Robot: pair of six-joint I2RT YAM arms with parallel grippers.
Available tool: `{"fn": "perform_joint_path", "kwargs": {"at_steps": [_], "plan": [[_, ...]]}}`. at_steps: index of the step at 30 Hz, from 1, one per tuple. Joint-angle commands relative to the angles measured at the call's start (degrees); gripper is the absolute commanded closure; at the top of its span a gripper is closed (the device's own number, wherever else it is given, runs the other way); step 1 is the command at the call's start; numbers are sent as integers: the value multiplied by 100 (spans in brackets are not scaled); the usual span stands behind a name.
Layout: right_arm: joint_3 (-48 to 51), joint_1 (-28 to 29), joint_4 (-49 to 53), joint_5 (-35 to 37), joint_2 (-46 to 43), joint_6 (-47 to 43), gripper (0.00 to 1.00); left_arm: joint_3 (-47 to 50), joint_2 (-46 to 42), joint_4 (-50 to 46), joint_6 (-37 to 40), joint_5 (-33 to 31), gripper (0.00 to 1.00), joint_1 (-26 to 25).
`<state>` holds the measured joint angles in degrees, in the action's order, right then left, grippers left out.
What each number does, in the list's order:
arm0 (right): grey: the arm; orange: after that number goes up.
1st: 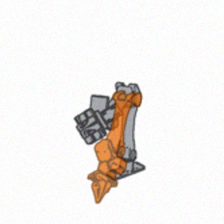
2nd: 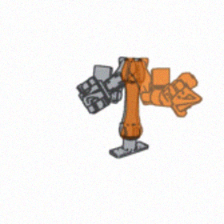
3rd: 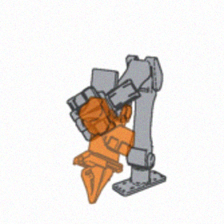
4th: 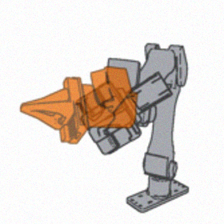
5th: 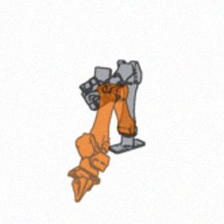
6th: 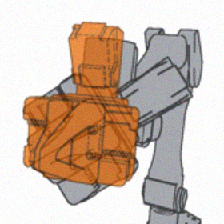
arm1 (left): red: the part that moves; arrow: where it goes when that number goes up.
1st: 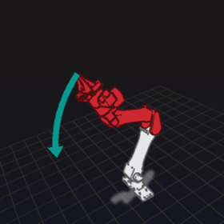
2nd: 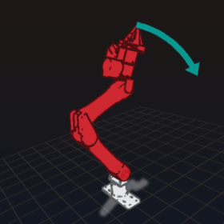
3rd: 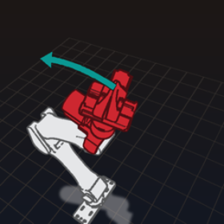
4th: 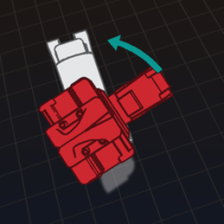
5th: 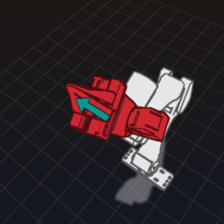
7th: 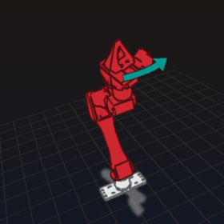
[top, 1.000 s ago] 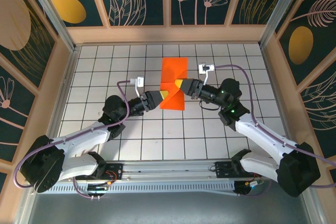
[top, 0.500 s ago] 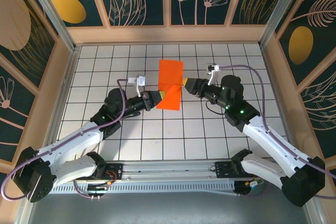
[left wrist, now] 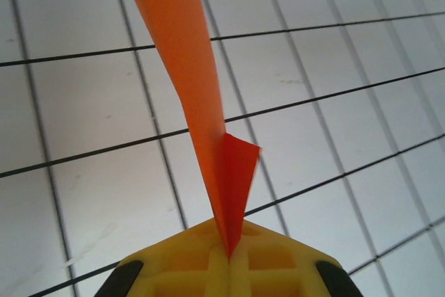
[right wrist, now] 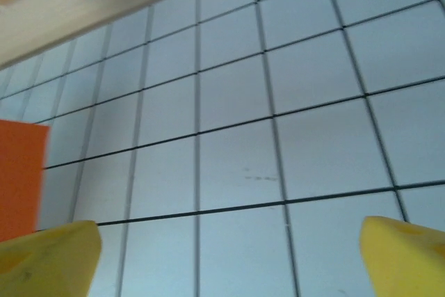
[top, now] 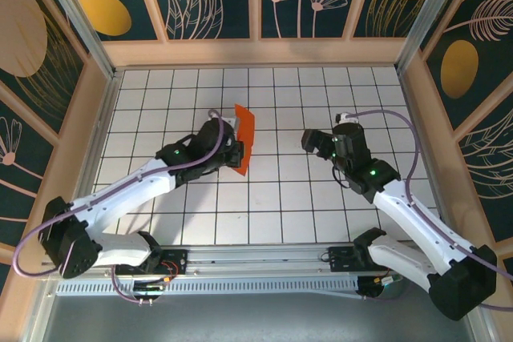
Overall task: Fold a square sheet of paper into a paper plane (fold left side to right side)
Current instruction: Turn over the paper at the center of the table.
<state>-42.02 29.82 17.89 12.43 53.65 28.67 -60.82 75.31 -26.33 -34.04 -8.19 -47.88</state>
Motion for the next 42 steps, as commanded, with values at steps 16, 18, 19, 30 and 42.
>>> {"fn": "perform_joint_path", "kwargs": {"at_steps": [16, 18, 19, 30, 42], "plan": [[836, -744, -443, 42, -91, -101, 1, -2828, 3633, -5088, -2171, -3674, 100, -1689], [861, -821, -435, -10, -119, -155, 1, -2894, 3844, -5093, -2280, -3681, 100, -1697], [870, -865, -435, -54, -136, -170, 1, -2897, 3932, -5062, -2331, -3673, 100, -1698], [1210, -1128, -735, -589, -191, -80, 1, -2906, 4518, -3487, -1832, -2392, 100, -1710], [1281, -1198, -740, -850, -188, -89, 1, -3149, 4770, -2488, -1620, -1442, 82, -1707]]}}
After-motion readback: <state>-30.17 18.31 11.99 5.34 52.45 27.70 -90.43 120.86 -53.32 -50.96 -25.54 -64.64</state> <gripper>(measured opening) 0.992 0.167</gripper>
